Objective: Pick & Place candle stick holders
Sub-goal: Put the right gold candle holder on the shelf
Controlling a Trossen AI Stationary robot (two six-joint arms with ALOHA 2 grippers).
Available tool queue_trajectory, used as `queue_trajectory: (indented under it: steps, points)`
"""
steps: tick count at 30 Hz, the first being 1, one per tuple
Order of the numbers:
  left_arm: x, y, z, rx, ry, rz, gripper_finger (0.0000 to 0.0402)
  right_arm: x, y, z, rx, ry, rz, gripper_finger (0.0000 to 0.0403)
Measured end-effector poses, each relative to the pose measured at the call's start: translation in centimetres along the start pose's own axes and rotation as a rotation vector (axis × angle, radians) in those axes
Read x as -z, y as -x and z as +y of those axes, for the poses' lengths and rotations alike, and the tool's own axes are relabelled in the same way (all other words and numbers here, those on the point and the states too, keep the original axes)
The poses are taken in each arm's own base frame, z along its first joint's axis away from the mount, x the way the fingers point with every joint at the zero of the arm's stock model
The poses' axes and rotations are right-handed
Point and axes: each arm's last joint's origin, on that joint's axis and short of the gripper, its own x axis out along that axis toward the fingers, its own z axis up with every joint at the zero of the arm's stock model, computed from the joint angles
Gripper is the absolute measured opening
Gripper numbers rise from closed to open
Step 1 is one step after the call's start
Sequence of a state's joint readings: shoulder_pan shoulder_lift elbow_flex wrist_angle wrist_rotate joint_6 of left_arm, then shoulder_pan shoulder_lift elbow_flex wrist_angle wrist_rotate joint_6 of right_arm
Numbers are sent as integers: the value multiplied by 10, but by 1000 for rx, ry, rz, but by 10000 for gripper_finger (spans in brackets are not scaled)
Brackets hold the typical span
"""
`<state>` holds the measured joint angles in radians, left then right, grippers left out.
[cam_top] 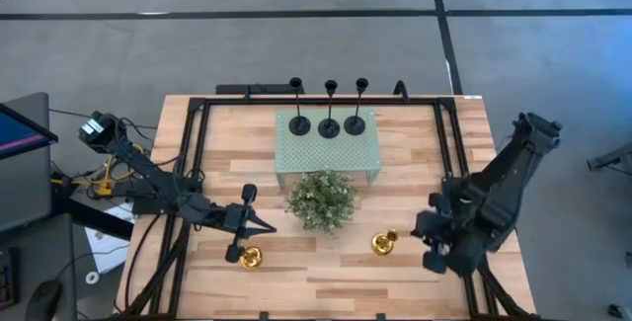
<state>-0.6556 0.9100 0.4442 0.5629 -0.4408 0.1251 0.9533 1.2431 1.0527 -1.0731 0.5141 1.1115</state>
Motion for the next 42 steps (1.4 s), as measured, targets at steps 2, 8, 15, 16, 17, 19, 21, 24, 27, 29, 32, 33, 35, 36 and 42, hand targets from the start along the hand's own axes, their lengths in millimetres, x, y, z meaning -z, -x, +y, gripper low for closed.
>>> queue_trajectory:
  steps: [2,8,15,16,17,19,21,24,27,29,32,33,35,36,42]
  points:
    - [0,0,0,0,-1,0,11,8,-3,8,24,14,-12,0]
    - [0,0,0,0,-1,0,11,39,0,15,55,-7,-77,0]
    - [0,0,0,0,-1,0,11,79,-6,-4,-17,-105,-258,0]
    - [0,0,0,0,-1,0,11,85,-10,-7,-26,-104,-258,0]
    - [0,0,0,0,-1,0,11,90,-16,-8,-39,-107,-258,0]
    - [0,0,0,0,-1,0,11,98,-27,-10,-60,-104,-263,0]
    - [0,0,0,0,-1,0,11,104,-37,-10,-80,-96,-273,0]
    - [0,0,0,0,-1,0,11,110,-48,-10,-97,-114,-278,0]
    - [0,0,0,0,0,-3,11,109,-56,-7,-93,-142,-286,0]
    - [0,0,0,0,0,-3,11,105,-60,-8,-64,-150,-325,0]
    - [0,0,0,0,0,-3,11,96,-66,-9,-36,-178,-344,13]
    - [0,0,0,0,1,-3,11,94,-67,-8,-32,-175,-343,23]
    - [0,0,0,-1,0,-3,11,88,-70,-6,-34,-165,-346,48]
    - [0,0,0,0,0,-3,11,85,-71,-5,-37,-160,-351,63]
    - [0,0,0,0,1,-3,11,68,-76,3,-79,-71,-375,150]
